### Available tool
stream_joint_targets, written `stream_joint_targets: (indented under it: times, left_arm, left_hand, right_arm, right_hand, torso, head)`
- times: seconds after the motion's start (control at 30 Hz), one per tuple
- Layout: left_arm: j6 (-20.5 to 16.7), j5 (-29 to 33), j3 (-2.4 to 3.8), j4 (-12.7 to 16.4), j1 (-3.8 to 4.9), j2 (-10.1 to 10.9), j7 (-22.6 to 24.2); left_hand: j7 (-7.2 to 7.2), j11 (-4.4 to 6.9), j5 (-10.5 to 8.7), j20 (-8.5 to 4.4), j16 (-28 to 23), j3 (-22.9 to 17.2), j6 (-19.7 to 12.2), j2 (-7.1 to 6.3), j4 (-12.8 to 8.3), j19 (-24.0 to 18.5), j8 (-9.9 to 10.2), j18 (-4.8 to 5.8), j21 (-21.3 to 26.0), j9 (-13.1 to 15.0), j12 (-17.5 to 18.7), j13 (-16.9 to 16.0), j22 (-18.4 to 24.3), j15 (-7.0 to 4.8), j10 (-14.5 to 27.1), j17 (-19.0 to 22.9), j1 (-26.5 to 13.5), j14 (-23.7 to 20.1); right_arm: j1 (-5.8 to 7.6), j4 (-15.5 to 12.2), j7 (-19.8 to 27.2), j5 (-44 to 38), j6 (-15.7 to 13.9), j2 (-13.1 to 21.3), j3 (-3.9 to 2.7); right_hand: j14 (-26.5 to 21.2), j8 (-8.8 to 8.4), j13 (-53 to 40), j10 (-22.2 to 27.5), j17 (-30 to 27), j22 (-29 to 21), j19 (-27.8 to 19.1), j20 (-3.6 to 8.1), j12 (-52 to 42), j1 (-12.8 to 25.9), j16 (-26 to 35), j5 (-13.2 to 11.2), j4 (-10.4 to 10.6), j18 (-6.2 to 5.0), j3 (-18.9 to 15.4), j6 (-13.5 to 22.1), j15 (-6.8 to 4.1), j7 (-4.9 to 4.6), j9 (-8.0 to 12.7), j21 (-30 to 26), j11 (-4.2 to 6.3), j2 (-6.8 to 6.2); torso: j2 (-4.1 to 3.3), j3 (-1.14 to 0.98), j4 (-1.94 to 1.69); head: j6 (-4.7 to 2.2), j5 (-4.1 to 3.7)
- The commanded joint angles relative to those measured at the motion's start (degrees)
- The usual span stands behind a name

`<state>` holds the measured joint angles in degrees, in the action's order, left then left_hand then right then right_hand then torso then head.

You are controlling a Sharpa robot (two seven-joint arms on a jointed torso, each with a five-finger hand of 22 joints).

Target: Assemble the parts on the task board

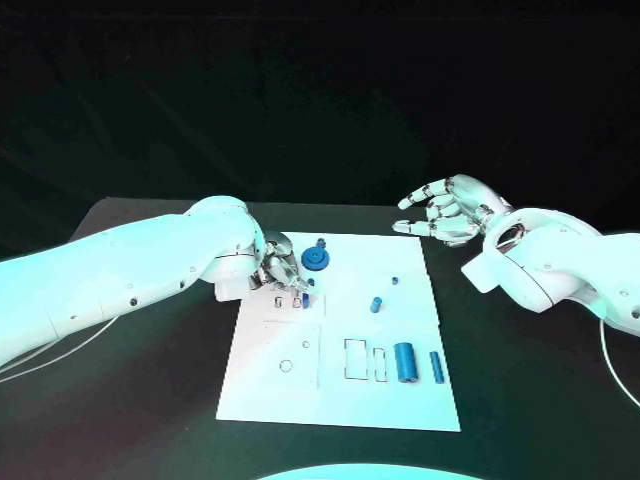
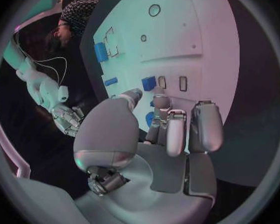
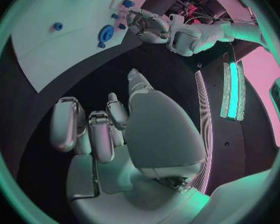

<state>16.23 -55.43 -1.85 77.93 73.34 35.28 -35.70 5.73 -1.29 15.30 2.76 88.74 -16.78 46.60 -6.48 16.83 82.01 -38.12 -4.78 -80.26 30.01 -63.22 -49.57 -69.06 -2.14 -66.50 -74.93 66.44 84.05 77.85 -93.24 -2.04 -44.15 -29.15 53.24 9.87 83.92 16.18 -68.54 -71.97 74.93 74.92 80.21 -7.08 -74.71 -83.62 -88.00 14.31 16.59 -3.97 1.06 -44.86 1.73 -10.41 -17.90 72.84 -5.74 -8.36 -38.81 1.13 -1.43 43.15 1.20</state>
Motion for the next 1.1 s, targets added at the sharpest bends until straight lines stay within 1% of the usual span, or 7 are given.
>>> stream_joint_targets:
  times: [0.03,0.4,0.63,1.1]
  left_arm:
    - [1.7,0.8,-0.08,-0.2,0.06,-0.4,-0.3]
    - [2.3,1.4,-0.28,-0.6,0.05,-1.0,0.0]
    - [3.0,1.5,-0.34,-0.9,0.05,-1.2,-0.1]
    - [3.9,1.7,-0.44,-1.6,0.03,-1.7,0.0]
  left_hand:
    - [-0.11,0.03,-0.17,0.12,0.3,0.1,0.4,0.08,0.0,0.4,0.4,0.84,-0.3,0.1,-0.3,-0.1,-0.3,-0.38,-0.3,-13.5,-0.6,5.4]
    - [-0.25,0.12,-0.25,0.14,0.4,0.2,0.8,0.07,0.0,0.6,0.2,0.95,-0.7,0.3,-0.6,-0.6,-0.9,-0.42,-0.7,-13.6,-1.1,5.5]
    - [-0.37,0.22,-0.28,0.16,0.4,0.2,1.1,0.04,0.0,0.7,0.0,1.0,-0.8,0.5,-0.8,-0.7,-1.2,-0.49,-0.8,-13.6,-1.1,5.4]
    - [-0.71,0.51,-0.18,0.1,0.3,-0.3,1.4,0.27,-0.2,0.7,-0.3,1.02,-1.0,1.1,-1.0,-1.0,-1.5,-0.72,-1.0,-13.5,-0.1,5.4]
  right_arm:
    - [0.0,0.0,0.0,-0.3,1.0,-0.1,-0.02]
    - [0.0,0.2,-0.1,-0.4,1.1,-0.3,-0.02]
    - [0.0,0.2,-0.3,-0.4,1.3,-0.4,-0.02]
    - [0.0,0.2,-0.5,-0.5,1.5,-0.3,-0.02]
  right_hand:
    - [4.5,0.36,0.0,0.2,8.5,1.4,-0.4,-0.15,-0.1,0.0,0.4,-0.3,0.0,-0.45,0.3,-0.3,-0.51,0.06,0.0,-0.4,0.22,0.48]
    - [4.4,0.39,0.0,0.1,8.4,1.3,-0.4,-0.11,-0.1,0.0,0.4,-0.3,0.0,-0.47,0.4,-0.3,-0.54,0.08,0.0,-0.5,0.24,0.58]
    - [4.4,0.39,0.0,0.1,8.4,1.3,-0.4,-0.11,-0.1,0.0,0.4,-0.3,0.0,-0.47,0.4,-0.3,-0.54,0.08,0.0,-0.5,0.24,0.58]
    - [4.4,0.48,0.0,0.1,8.3,1.3,-0.4,-0.08,-0.1,0.0,0.5,-0.3,0.0,-0.47,0.5,-0.3,-0.58,0.12,0.0,-0.5,0.27,0.69]
  torso:
    - [0.01,-0.05,-0.02]
    - [0.0,0.0,-0.03]
    - [0.02,-0.03,-0.06]
    - [-0.06,0.0,0.0]
  head:
    - [0.02,-0.11]
    - [0.12,-0.23]
    - [0.18,-0.35]
    - [0.34,-0.42]
